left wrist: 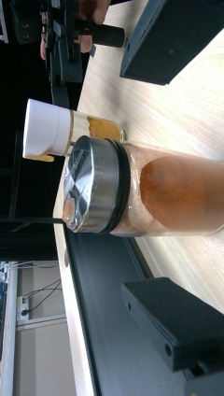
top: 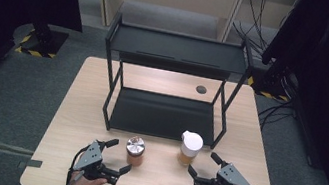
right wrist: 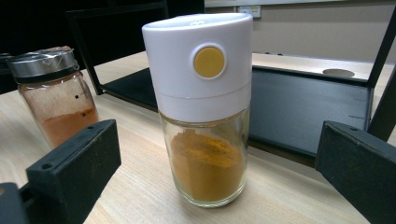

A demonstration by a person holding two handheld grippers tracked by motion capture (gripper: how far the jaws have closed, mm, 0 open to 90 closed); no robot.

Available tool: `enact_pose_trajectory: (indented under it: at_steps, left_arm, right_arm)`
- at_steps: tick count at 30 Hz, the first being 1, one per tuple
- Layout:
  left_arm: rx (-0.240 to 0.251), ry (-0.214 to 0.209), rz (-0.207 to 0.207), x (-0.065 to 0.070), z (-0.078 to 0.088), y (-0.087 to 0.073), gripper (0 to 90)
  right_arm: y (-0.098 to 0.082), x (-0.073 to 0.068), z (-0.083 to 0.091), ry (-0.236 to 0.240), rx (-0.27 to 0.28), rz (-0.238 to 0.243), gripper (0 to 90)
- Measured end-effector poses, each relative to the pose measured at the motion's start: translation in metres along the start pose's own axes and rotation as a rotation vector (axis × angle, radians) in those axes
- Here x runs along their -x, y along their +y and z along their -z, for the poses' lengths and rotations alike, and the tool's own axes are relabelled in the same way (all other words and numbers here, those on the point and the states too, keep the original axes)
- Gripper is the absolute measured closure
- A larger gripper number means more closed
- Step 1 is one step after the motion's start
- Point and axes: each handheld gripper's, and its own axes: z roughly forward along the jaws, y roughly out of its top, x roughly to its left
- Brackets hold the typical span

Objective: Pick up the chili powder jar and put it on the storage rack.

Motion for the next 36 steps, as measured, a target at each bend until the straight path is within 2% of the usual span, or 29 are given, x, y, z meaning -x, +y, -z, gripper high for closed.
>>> enact_pose_trajectory:
  at_steps: [36]
  left_arm:
    - [-0.002, 0.028, -0.007, 0.0041, 0.0002, 0.0003, 0.1]
  right_arm:
    - [-0.002, -0.0008, 0.0044, -0.006, 0.017, -0.013, 0.6]
